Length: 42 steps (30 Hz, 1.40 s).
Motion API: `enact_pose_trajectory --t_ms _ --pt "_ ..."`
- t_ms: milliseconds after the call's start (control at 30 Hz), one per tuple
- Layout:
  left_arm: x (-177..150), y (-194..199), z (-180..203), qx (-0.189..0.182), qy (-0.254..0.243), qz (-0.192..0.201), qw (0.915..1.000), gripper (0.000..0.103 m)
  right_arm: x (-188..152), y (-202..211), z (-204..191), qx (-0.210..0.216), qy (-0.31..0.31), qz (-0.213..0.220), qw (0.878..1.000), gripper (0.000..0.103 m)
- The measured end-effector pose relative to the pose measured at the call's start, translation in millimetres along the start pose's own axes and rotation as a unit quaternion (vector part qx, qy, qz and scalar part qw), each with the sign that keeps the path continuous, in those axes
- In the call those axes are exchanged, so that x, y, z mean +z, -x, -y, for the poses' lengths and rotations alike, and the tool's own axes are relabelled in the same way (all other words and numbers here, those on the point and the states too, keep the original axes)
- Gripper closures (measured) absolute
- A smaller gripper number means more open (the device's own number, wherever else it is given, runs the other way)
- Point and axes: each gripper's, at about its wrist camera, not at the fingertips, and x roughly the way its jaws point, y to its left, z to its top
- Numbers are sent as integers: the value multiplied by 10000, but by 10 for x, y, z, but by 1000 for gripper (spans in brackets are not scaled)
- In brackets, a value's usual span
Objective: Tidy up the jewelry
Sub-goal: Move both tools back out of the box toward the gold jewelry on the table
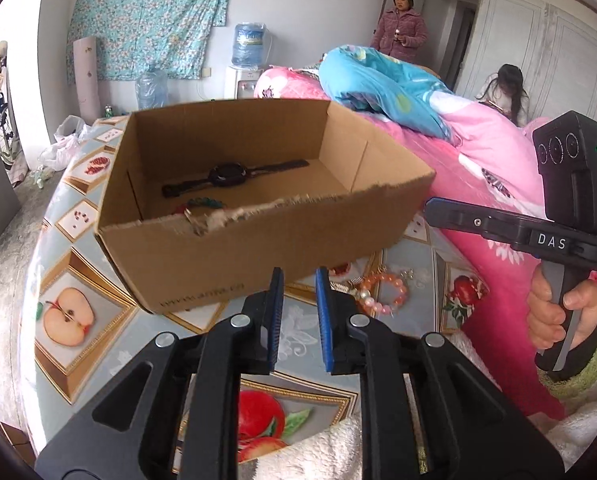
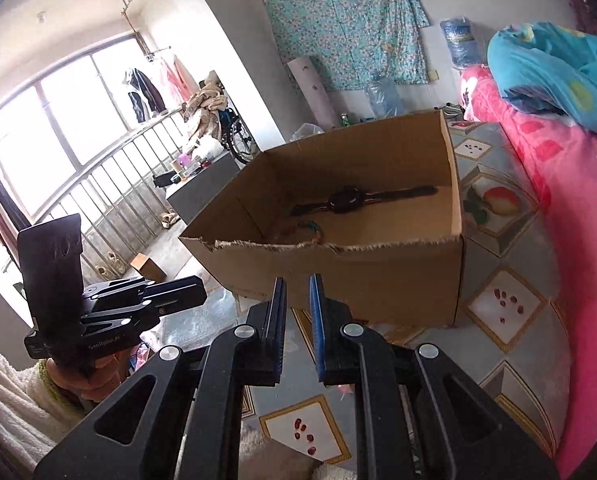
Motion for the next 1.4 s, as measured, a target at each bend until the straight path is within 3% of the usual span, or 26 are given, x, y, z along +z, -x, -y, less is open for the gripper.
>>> enact_pose_trajectory --t_ms 167,267,367,433,500,667,733,800,867,1033,1400 --pt "-252 -343 205 -85 -172 -315 9993 88 -363 -70 217 -546 -283 -247 9978 90" --pt "-309 -510 234 -163 -92 -462 9988 88 -519 -139 178 -905 92 -435 9949 90" --pt "-325 -599 198 -219 -2 -544 9983 88 -579 -193 84 -1003 480 -564 9922 90" --pt "-331 -629 167 -114 -10 -554 9984 88 -593 -250 1 -1049 724 -630 9898 72" --pt "-319 -639 114 -59 53 -567 9984 88 -612 -316 -85 -1114 1034 -672 9861 69" --pt "-315 -589 -66 135 236 -549 9981 88 -683 -554 -229 -1499 1719 -1052 9679 69" --pt "-319 -566 -137 193 332 -525 9979 88 -706 -612 -233 -1579 1776 -1176 9642 80" --pt "-333 -531 -213 254 417 -493 9976 88 -695 -616 -228 -1461 1636 -1248 9676 93" --pt "-340 -510 -289 296 551 -471 9969 88 -692 -621 -254 -1467 1589 -1272 9680 93" --pt "-399 -393 -558 467 866 -378 9944 88 -611 -691 -417 -1027 1358 -1214 9779 93" --pt "-539 -59 -967 1144 1257 -231 9852 88 -400 -1404 -1060 231 1440 -1096 9832 90"
